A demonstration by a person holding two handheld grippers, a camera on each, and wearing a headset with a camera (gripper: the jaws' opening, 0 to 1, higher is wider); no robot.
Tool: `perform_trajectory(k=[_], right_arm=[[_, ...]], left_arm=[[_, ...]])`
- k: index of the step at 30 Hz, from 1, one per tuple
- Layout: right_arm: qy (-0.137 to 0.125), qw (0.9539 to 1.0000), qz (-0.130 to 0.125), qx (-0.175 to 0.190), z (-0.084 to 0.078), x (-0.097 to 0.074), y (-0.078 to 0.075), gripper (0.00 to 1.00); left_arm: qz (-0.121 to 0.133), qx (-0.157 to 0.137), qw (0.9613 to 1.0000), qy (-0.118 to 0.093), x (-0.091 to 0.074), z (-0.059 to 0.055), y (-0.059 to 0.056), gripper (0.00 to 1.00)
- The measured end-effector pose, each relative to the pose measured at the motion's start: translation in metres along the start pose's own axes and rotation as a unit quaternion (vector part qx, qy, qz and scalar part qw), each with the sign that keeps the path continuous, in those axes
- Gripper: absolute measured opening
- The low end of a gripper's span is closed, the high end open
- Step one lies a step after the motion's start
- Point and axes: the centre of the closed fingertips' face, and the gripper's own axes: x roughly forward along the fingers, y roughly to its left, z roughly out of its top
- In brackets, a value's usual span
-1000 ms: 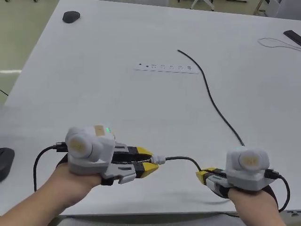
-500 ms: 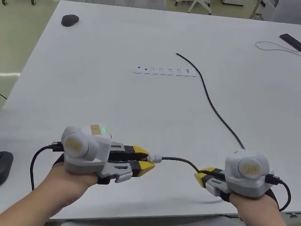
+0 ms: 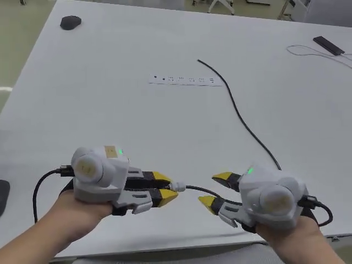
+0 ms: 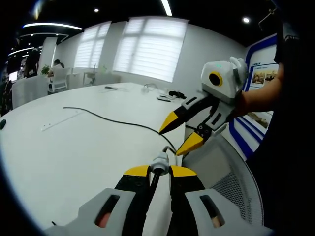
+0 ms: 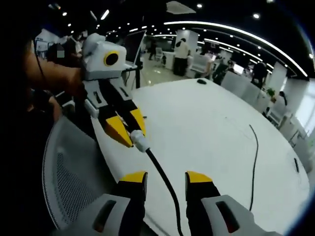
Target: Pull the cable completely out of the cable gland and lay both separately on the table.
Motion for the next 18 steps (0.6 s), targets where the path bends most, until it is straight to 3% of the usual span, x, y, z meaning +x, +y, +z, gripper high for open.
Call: perform_trajectory(k=[2,5,15,18], right_arm=[[0.01,0.9999,0.002,-0.014,0.001,0.005,0.005,0.25],[0.02,0.9976,-0.008,-0.065,0.002,0.012,0.006,0.21],[0.024,0.9957,-0.005,-0.089,0.005,0.019,0.009,0.11],[0.024,0.9956,-0.002,-0.09,0.004,0.018,0.011,0.03]], left_arm=[[-0.003,0.001,1.0,0.003,0.0,-0.001,0.0,0.15],[-0.006,0.0,1.0,0.005,0.0,-0.003,0.0,0.15],[-0.012,-0.003,0.9999,0.006,0.002,-0.003,-0.002,0.15],[-0.013,-0.004,0.9999,0.003,0.004,-0.001,-0.001,0.15]])
